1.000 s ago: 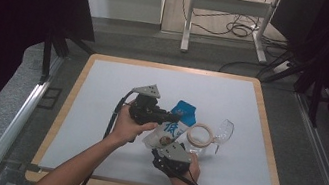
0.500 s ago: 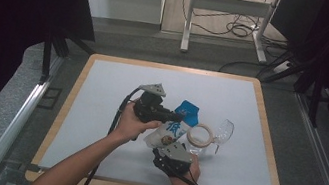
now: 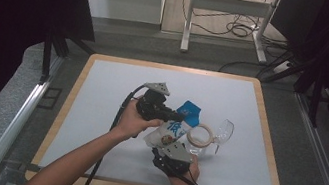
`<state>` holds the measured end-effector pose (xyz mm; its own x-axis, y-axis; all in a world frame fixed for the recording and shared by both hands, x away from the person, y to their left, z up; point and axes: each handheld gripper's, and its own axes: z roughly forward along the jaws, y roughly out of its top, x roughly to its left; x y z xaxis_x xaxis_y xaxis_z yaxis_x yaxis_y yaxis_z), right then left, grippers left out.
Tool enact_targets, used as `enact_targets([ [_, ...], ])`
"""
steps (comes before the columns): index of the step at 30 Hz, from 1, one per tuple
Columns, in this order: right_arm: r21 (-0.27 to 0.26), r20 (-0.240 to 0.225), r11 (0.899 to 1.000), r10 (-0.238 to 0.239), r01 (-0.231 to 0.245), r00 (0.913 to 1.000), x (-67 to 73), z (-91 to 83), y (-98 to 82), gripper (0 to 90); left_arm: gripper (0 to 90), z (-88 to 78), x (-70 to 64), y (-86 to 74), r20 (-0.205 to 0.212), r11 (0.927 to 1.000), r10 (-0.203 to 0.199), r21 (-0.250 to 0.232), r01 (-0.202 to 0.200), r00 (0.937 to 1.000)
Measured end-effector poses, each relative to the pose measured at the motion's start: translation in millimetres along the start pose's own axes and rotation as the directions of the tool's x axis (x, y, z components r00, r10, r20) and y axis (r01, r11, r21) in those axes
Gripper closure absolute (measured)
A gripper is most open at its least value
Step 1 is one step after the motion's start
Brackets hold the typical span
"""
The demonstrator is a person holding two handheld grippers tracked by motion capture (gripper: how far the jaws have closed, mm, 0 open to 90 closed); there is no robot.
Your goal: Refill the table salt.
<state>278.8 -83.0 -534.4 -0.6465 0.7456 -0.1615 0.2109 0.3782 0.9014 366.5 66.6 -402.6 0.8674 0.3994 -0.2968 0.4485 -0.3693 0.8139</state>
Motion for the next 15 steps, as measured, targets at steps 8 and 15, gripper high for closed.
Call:
enact_targets([
  [8, 0.001, -0.007, 1.000, 0.005, -0.005, 1.0000, 1.1, 1.3, 0.6, 42.9, 90.0, 0.4, 2.3, 3.0, 0.000, 0.9996, 0.007, 0.029, -0.007, 1.0000],
  [15, -0.007, -0.002, 1.000, 0.017, -0.017, 0.9999, 1.5, 1.4, 2.9, 43.1, 90.0, 2.9, 1.1, 10.0, -0.007, 0.9975, 0.029, 0.065, -0.028, 0.9996],
])
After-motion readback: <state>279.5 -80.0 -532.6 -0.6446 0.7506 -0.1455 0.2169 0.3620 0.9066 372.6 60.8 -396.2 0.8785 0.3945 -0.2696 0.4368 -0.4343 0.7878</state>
